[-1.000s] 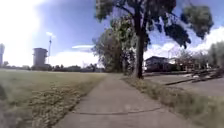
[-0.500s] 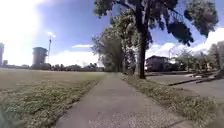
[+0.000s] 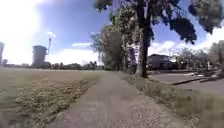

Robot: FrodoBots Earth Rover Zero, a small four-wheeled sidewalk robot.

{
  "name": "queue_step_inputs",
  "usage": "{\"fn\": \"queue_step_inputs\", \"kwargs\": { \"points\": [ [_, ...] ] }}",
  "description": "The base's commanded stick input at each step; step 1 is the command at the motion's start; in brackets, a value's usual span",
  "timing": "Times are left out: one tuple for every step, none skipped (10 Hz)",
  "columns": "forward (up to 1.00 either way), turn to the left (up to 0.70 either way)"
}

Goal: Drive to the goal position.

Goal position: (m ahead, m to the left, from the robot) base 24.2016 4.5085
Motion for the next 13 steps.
{"fn": "queue_step_inputs", "kwargs": {
  "points": [
    [1.0, 0.0],
    [1.0, 0.0],
    [1.0, 0.01],
    [1.0, 0.04],
    [1.0, 0.08],
    [1.0, 0.12],
    [1.0, 0.12],
    [1.0, 0.02],
    [1.0, 0.0],
    [1.0, 0.0],
    [1.0, 0.0],
    [1.0, 0.0],
    [1.0, 0.0]
  ]
}}
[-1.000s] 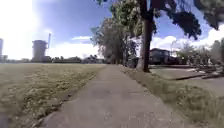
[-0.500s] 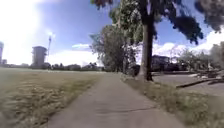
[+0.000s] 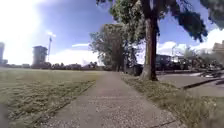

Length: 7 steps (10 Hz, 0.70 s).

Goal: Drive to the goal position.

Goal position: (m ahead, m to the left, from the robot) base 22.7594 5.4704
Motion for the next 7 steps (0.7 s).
{"fn": "queue_step_inputs", "kwargs": {
  "points": [
    [1.0, 0.0],
    [1.0, 0.0],
    [1.0, 0.0],
    [1.0, 0.0],
    [1.0, 0.0],
    [1.0, 0.0],
    [1.0, 0.0]
  ]
}}
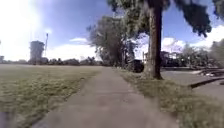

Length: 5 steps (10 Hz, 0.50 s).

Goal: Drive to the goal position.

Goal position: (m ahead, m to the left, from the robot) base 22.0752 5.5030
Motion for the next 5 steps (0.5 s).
{"fn": "queue_step_inputs", "kwargs": {
  "points": [
    [1.0, 0.0],
    [1.0, 0.0],
    [1.0, 0.0],
    [1.0, 0.0],
    [1.0, 0.0]
  ]
}}
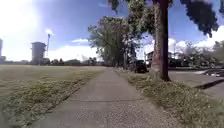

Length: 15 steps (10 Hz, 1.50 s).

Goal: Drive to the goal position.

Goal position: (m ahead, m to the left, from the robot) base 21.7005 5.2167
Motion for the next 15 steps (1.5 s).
{"fn": "queue_step_inputs", "kwargs": {
  "points": [
    [1.0, 0.0],
    [1.0, 0.0],
    [1.0, 0.02],
    [1.0, 0.1],
    [1.0, 0.1],
    [1.0, 0.07],
    [1.0, 0.04],
    [1.0, 0.01],
    [1.0, 0.0],
    [1.0, 0.0],
    [1.0, 0.0],
    [1.0, 0.0],
    [1.0, 0.0],
    [1.0, 0.0],
    [1.0, 0.0]
  ]
}}
